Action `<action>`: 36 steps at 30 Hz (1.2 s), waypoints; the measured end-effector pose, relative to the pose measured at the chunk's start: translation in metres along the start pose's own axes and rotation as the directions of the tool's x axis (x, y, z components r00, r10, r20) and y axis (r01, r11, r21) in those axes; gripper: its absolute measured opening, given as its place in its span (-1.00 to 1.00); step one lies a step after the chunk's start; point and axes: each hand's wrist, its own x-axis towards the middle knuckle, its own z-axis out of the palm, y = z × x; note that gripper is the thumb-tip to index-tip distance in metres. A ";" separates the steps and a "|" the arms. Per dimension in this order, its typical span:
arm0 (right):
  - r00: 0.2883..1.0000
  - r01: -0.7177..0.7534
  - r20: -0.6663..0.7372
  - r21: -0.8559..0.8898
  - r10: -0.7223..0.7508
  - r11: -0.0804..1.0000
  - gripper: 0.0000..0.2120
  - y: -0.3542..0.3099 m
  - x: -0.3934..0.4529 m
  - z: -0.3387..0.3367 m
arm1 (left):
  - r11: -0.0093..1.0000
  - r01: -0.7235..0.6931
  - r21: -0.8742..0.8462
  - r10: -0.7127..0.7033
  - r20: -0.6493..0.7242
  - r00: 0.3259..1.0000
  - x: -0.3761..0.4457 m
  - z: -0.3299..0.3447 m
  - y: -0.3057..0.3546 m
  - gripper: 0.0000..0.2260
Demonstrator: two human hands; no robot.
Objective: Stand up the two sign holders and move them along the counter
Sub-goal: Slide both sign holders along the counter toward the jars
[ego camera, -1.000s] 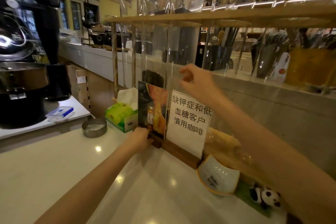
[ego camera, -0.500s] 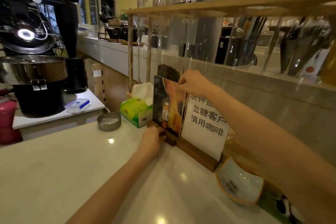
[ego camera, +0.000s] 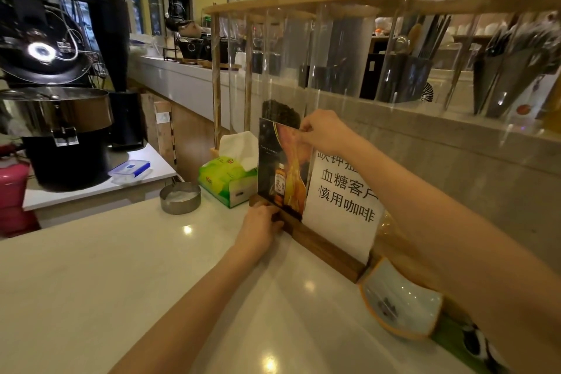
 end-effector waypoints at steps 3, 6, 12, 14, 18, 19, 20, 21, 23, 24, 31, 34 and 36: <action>1.000 -0.021 -0.004 0.009 0.021 1.000 -0.79 0.001 0.002 0.001 | 1.000 -0.016 -0.003 0.016 0.015 1.000 0.002 0.000 -0.001 -0.79; 0.999 -0.036 -0.010 0.002 0.036 0.999 -0.79 0.001 0.003 0.001 | 1.000 -0.015 -0.001 0.015 0.024 1.000 0.002 0.000 -0.001 -0.77; 0.996 -0.061 0.057 -0.053 0.064 0.997 -0.73 -0.002 0.002 -0.002 | 1.000 -0.004 0.025 0.002 0.099 0.995 0.000 0.001 0.003 -0.65; 0.996 -0.034 0.081 -0.099 0.042 0.995 -0.66 -0.004 -0.001 -0.007 | 0.999 0.000 0.037 -0.005 0.134 0.991 -0.001 0.000 0.004 -0.61; 0.999 -0.033 0.035 -0.098 0.036 0.995 -0.61 0.006 -0.012 -0.026 | 0.998 -0.002 0.065 -0.009 0.175 0.984 -0.002 -0.003 0.007 -0.58; 0.998 -0.031 0.050 -0.109 0.036 0.994 -0.62 0.011 -0.016 -0.030 | 0.997 -0.012 0.081 -0.003 0.184 0.983 -0.004 -0.002 0.008 -0.57; 0.997 -0.025 0.066 -0.118 0.033 0.993 -0.64 0.015 -0.022 -0.033 | 0.995 -0.024 0.101 0.004 0.195 0.981 -0.006 -0.001 0.009 -0.57; 0.997 -0.022 0.075 -0.121 0.031 0.992 -0.65 0.019 -0.028 -0.035 | 0.992 -0.042 0.122 0.016 0.206 0.978 -0.008 0.001 0.011 -0.57; 0.996 -0.026 0.083 -0.112 0.035 0.993 -0.65 0.024 -0.042 -0.039 | 0.984 -0.077 0.160 0.040 0.222 0.974 -0.014 0.006 0.014 -0.57; 0.995 -0.030 0.088 -0.101 0.039 0.994 -0.66 0.027 -0.049 -0.041 | 0.981 -0.089 0.175 0.049 0.221 0.974 -0.017 0.007 0.016 -0.57; 1.000 -0.010 -0.013 -0.022 0.010 1.000 -0.79 0.027 -0.066 -0.036 | 0.981 -0.094 0.168 0.076 0.112 0.991 -0.028 0.011 0.031 -0.64; 0.999 -0.019 -0.027 -0.028 0.018 0.999 -0.80 0.026 -0.066 -0.034 | 0.978 -0.102 0.179 0.082 0.116 0.990 -0.031 0.010 0.033 -0.66; 0.999 -0.022 -0.034 -0.024 0.021 0.999 -0.79 0.027 -0.065 -0.034 | 0.978 -0.097 0.183 0.077 0.112 0.991 -0.031 0.008 0.035 -0.67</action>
